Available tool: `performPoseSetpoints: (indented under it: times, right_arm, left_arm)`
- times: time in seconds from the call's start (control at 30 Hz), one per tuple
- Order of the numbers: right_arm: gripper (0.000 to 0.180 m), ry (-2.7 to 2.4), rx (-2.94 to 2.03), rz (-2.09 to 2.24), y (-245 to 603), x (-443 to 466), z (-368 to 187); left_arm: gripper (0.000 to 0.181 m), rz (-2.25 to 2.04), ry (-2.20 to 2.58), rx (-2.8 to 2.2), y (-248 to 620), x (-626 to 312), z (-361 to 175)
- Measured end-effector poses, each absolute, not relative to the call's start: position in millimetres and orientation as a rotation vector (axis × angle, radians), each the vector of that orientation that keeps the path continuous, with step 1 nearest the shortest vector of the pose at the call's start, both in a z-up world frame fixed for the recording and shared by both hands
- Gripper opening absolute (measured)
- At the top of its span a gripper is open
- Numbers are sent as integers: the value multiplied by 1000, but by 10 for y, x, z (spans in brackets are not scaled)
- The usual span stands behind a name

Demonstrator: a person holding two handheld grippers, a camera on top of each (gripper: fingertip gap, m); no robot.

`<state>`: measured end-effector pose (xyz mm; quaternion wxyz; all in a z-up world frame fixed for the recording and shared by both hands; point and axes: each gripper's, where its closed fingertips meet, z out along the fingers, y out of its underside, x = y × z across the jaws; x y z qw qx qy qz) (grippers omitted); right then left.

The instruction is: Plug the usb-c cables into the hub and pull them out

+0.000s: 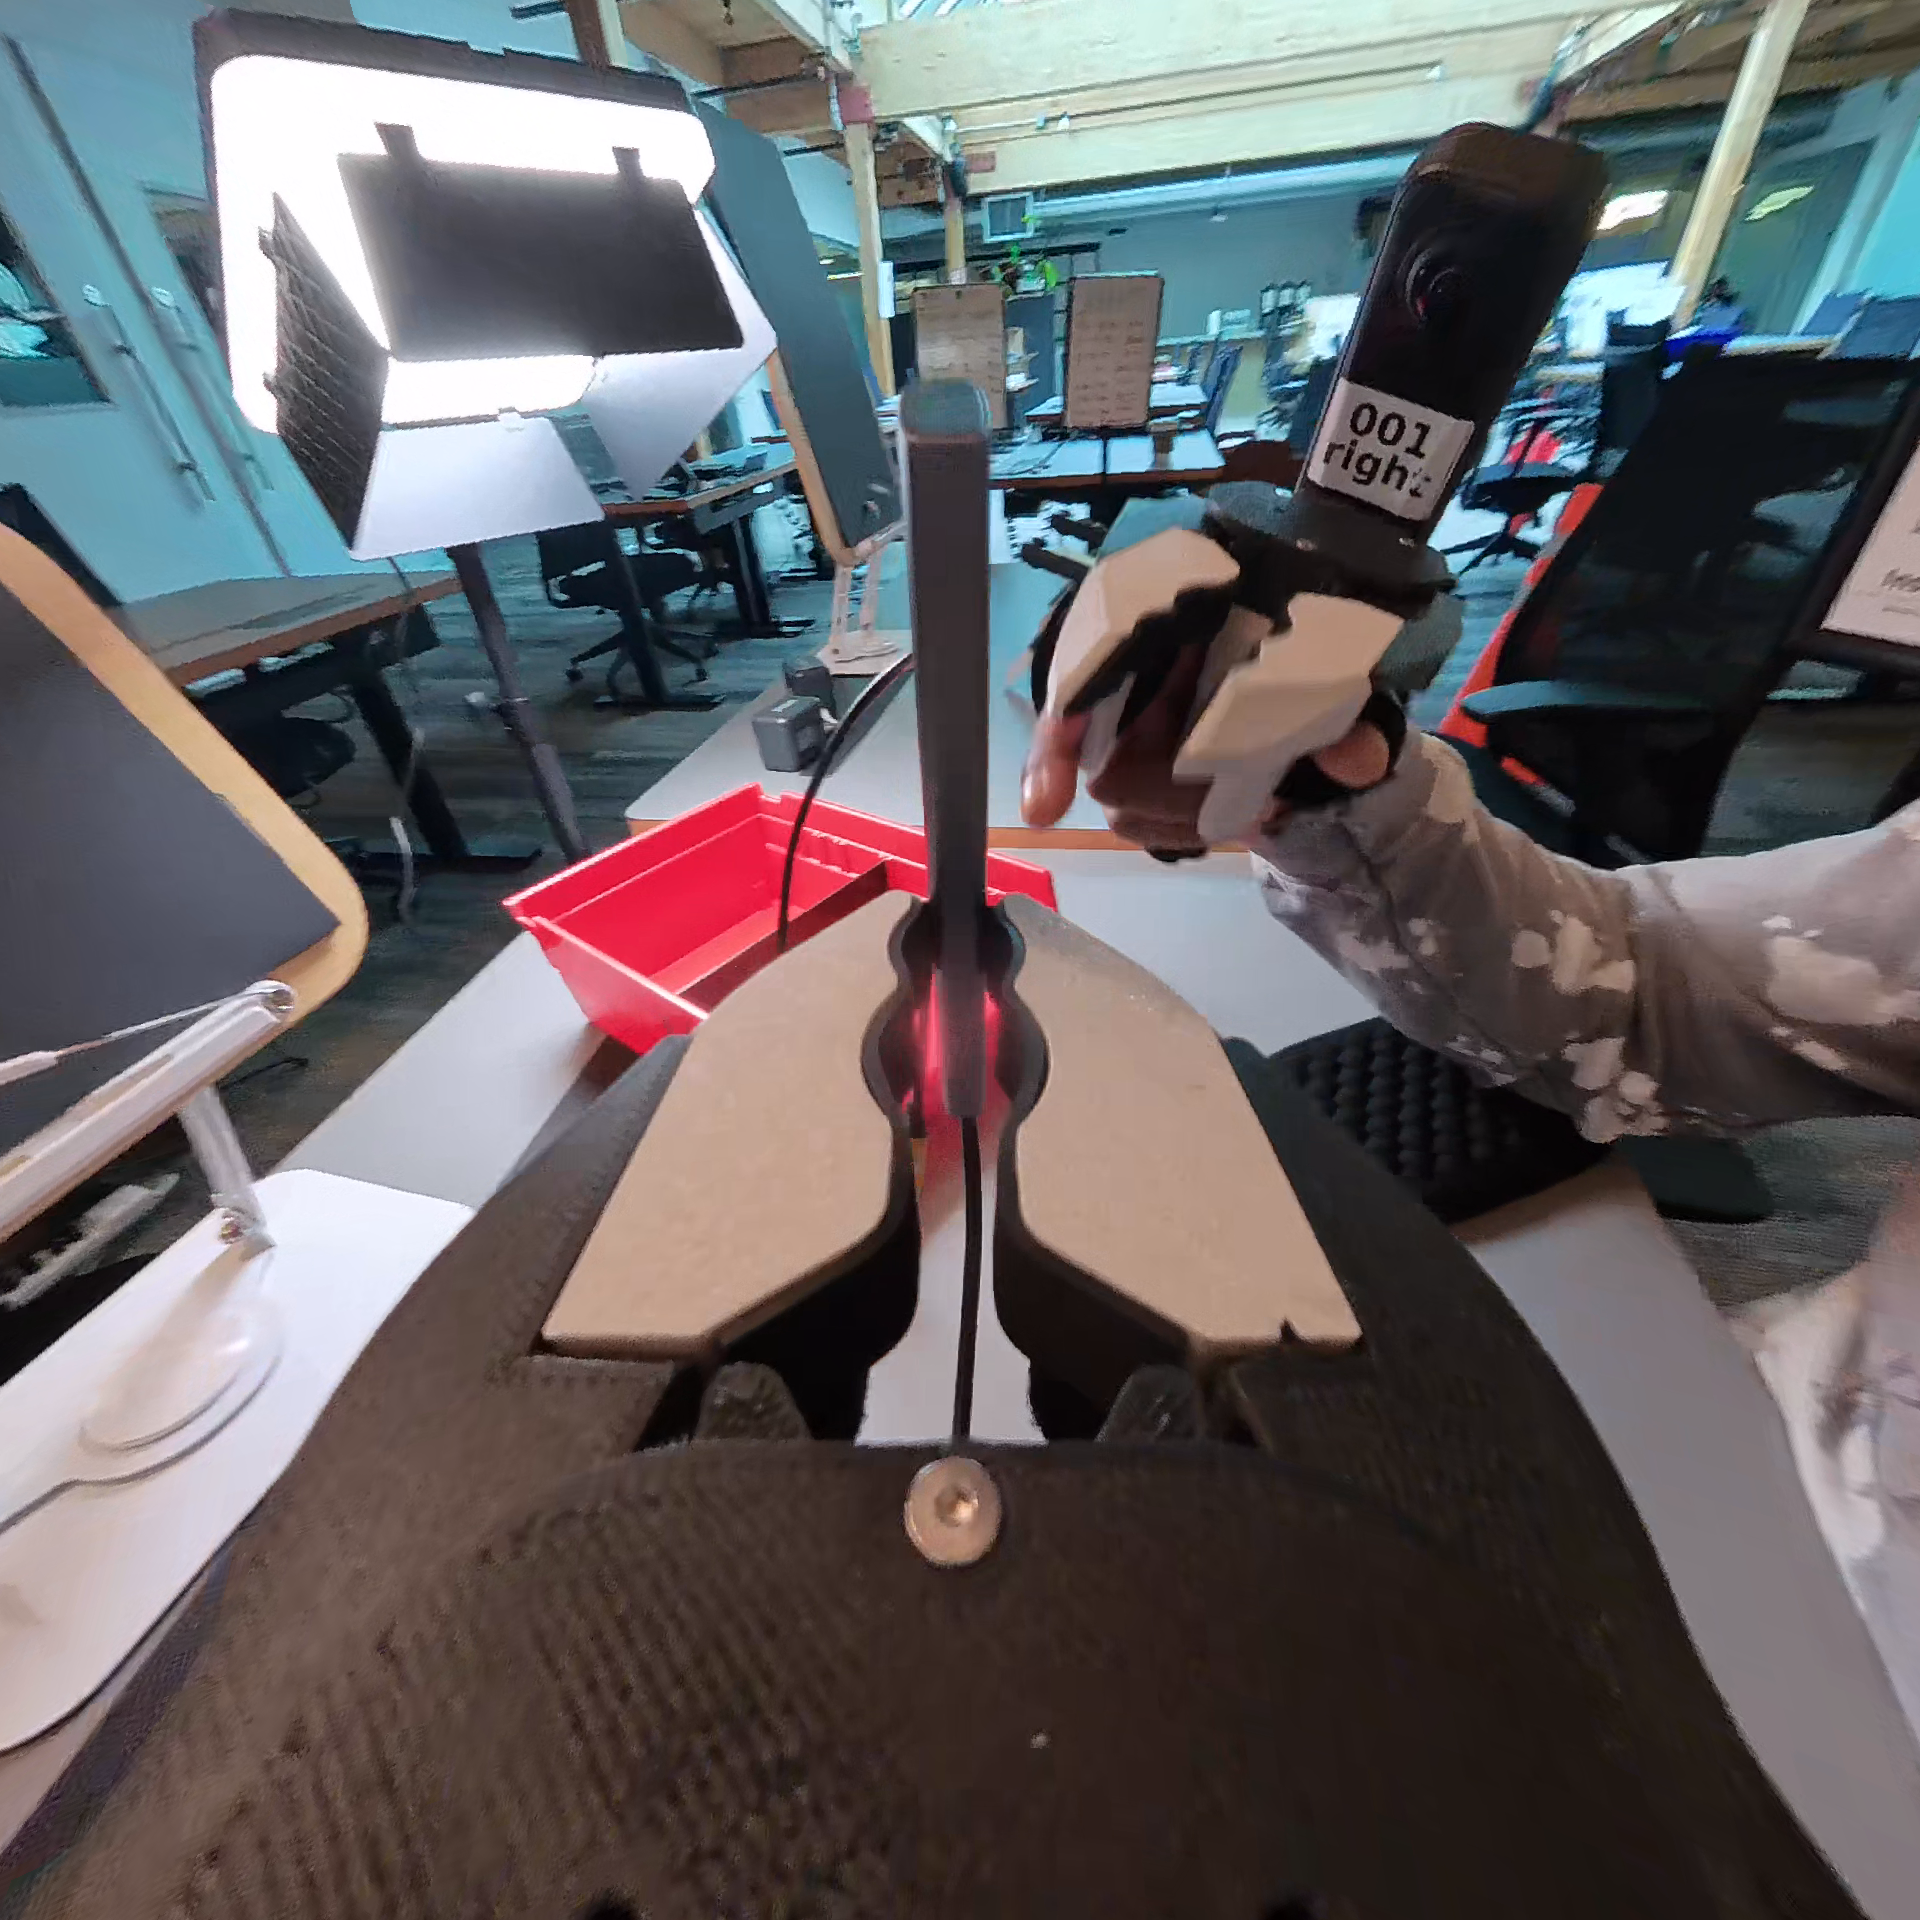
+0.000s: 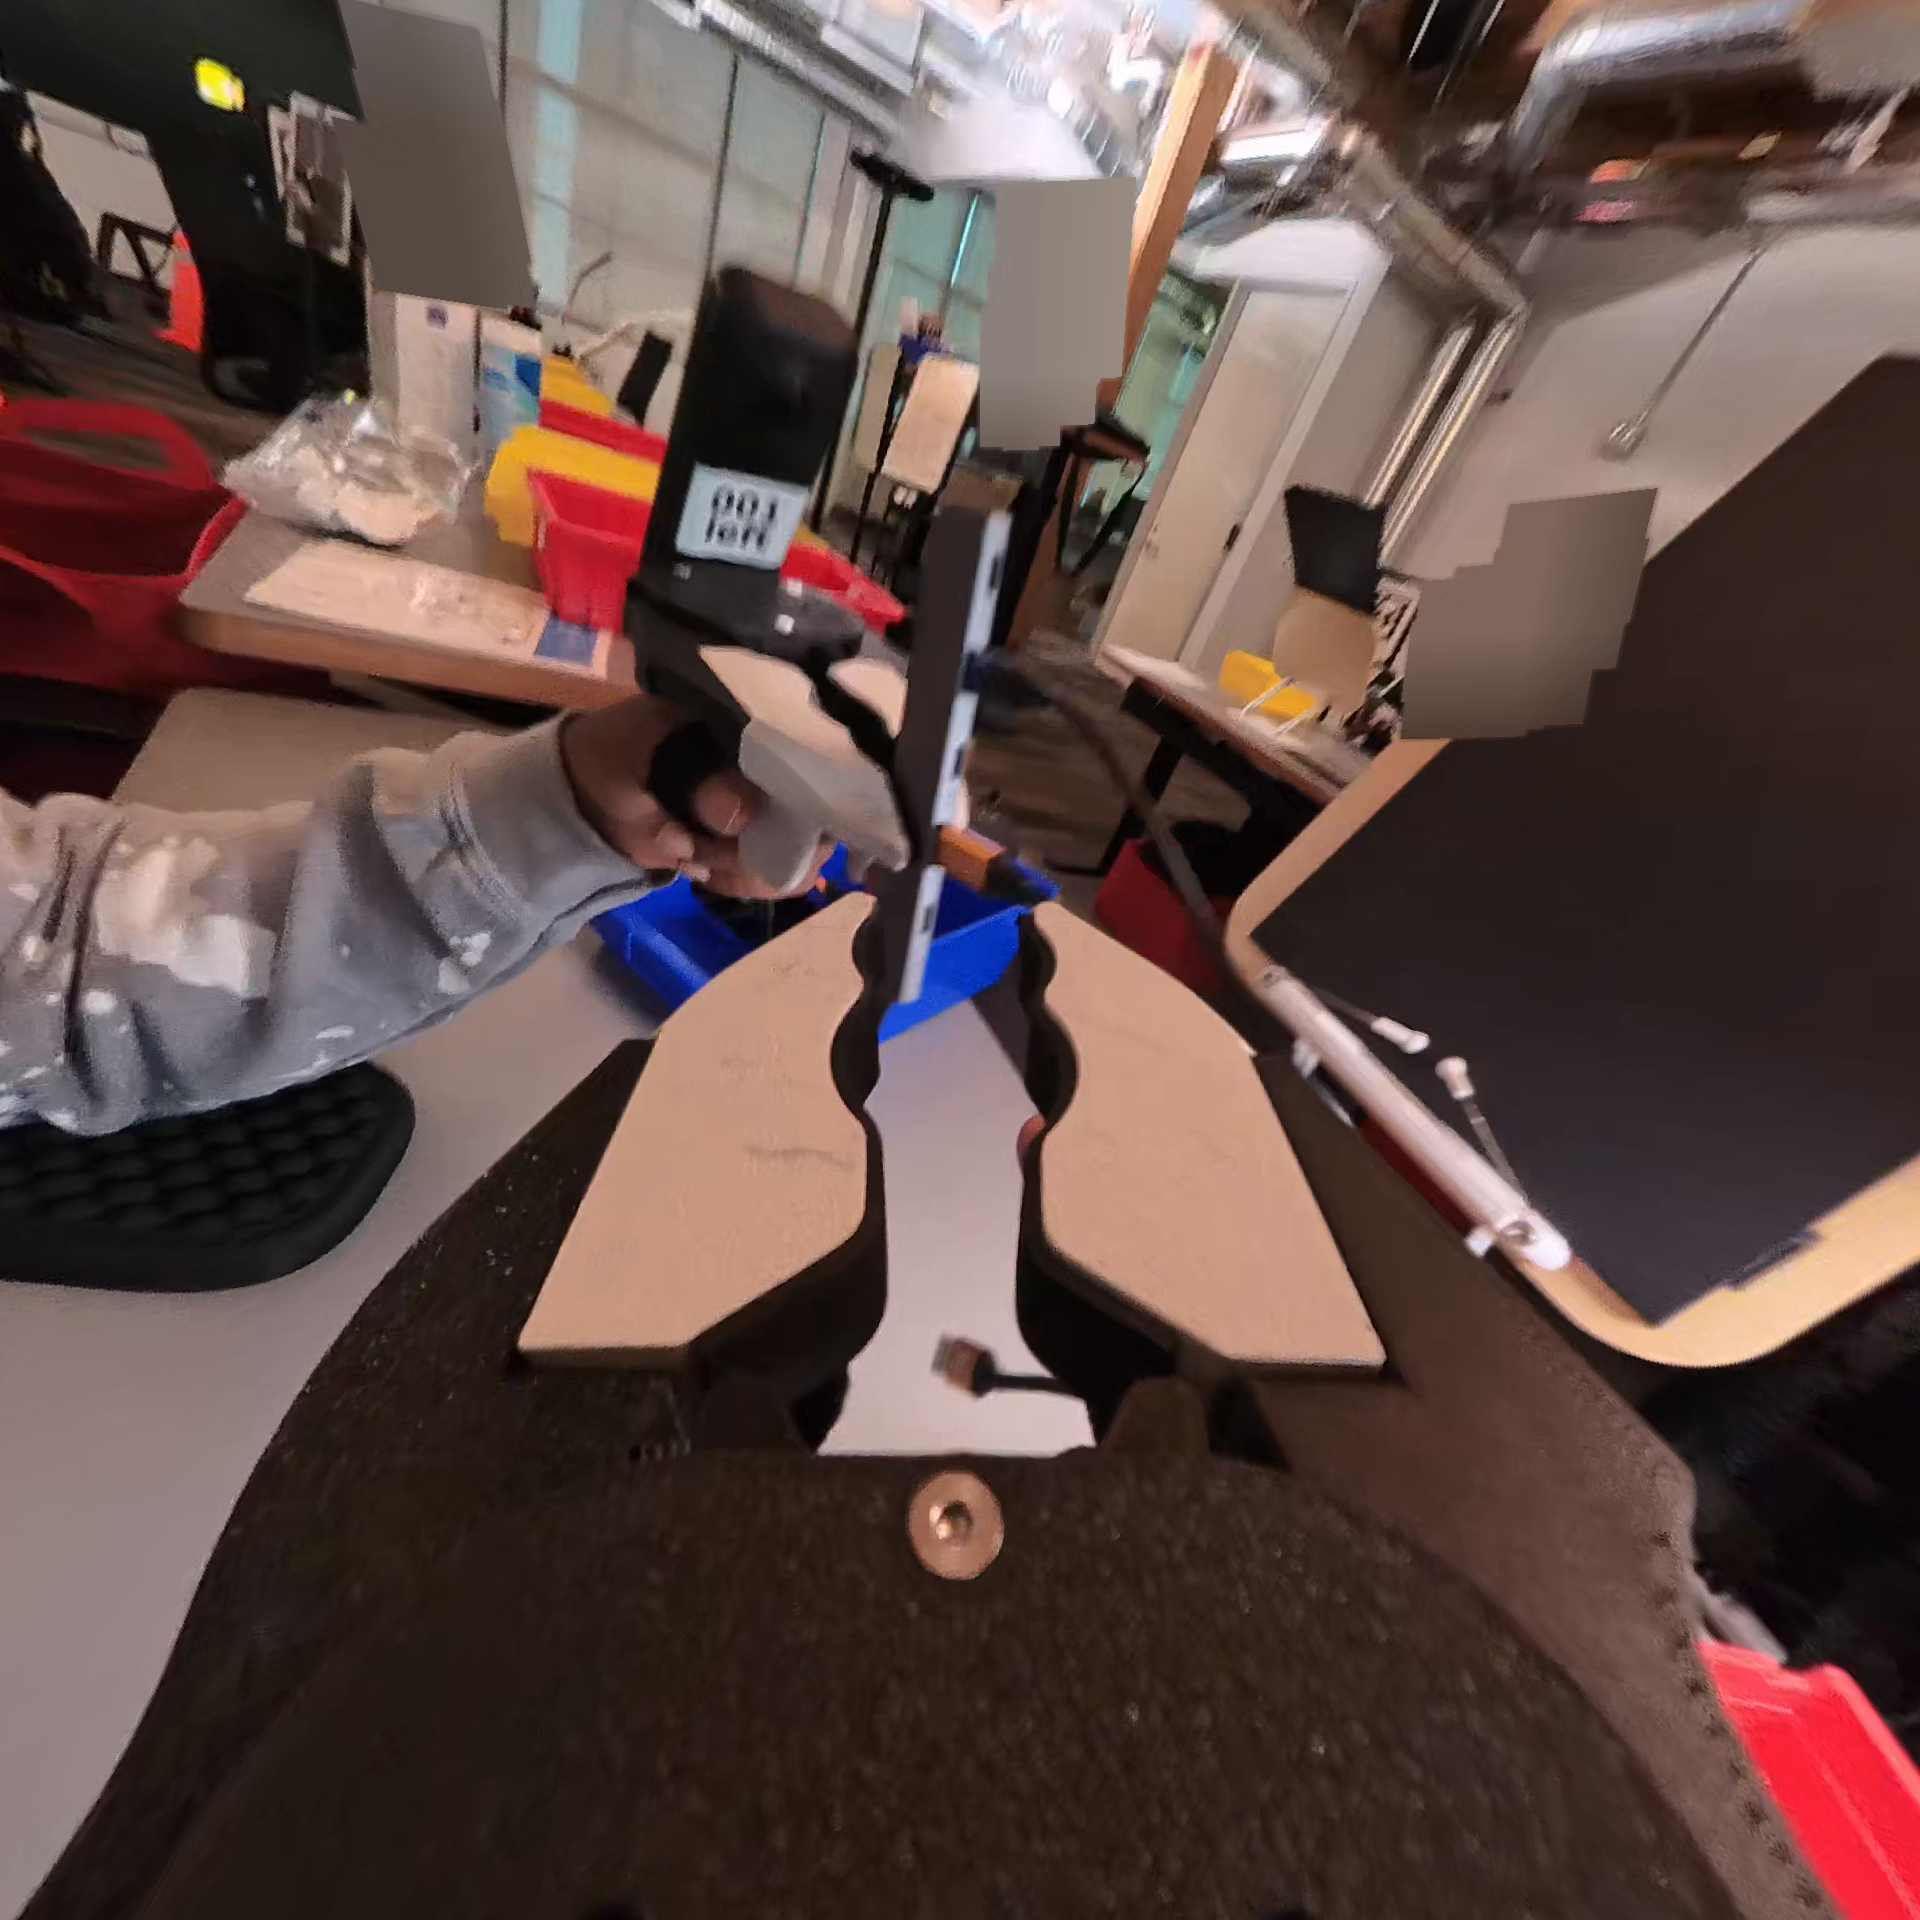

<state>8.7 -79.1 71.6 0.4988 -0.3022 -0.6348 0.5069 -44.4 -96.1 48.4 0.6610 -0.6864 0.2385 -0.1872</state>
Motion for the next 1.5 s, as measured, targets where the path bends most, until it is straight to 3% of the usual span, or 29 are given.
performPoseSetpoints:
  times: [0.17, 0.33, 0.67, 0.83, 0.97, 1.1, 1.5]
  right_arm:
    - [26, -1387, -716, 1170, -503, 339, 999]
    - [32, -1594, -738, 1210, -653, 185, 637]
    - [8, -1744, -733, 1251, -882, 14, 326]
    - [7, -1771, -725, 1273, -906, 50, 317]
    - [7, -1810, -716, 1235, -955, 41, 256]
    - [7, -1820, -698, 1225, -1025, 32, 247]
    - [7, -1720, -679, 1394, -983, 57, 422]
  left_arm:
    - [10, -538, 624, -1609, -1016, -362, 325]
    - [10, -606, 732, -1646, -983, -113, 134]
    - [10, -620, 793, -1696, -927, 34, -58]
    - [10, -537, 810, -1700, -948, 27, -36]
    - [22, -485, 793, -1664, -985, 49, 98]
    - [11, -462, 790, -1627, -986, 79, 171]
    - [10, -512, 699, -1494, -983, 97, 457]
